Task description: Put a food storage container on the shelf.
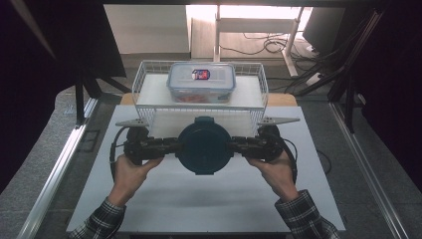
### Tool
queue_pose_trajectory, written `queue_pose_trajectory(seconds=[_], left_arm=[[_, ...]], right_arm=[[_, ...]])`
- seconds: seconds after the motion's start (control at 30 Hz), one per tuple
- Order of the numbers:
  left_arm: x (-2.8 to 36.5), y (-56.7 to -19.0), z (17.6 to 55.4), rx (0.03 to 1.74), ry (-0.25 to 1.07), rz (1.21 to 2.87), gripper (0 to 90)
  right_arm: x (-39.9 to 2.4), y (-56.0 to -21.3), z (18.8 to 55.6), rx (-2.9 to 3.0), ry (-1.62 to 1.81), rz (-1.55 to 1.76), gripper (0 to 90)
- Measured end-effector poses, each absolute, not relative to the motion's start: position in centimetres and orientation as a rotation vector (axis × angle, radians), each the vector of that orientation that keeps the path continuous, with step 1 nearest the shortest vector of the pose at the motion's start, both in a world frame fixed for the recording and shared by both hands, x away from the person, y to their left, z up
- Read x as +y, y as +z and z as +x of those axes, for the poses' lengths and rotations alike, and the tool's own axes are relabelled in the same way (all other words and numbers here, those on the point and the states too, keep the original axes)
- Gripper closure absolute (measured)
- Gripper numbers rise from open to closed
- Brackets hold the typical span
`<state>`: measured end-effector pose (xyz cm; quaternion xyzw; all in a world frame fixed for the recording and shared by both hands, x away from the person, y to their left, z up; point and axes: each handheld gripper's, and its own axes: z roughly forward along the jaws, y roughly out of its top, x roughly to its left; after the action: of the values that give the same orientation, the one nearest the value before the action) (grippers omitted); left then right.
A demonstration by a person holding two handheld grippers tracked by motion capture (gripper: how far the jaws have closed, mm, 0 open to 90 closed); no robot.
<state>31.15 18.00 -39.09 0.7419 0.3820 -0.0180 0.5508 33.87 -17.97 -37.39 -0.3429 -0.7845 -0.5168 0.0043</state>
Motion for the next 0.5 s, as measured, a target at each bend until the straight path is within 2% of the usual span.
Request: queue_pose_trajectory(seconds=[0.5], left_arm=[[18.7, -32.7, 33.2, 0.860, 0.040, 1.732, 57.3]], right_arm=[[-17.3, -31.0, 36.1, -2.484, -1.735, -1.021, 56.0]])
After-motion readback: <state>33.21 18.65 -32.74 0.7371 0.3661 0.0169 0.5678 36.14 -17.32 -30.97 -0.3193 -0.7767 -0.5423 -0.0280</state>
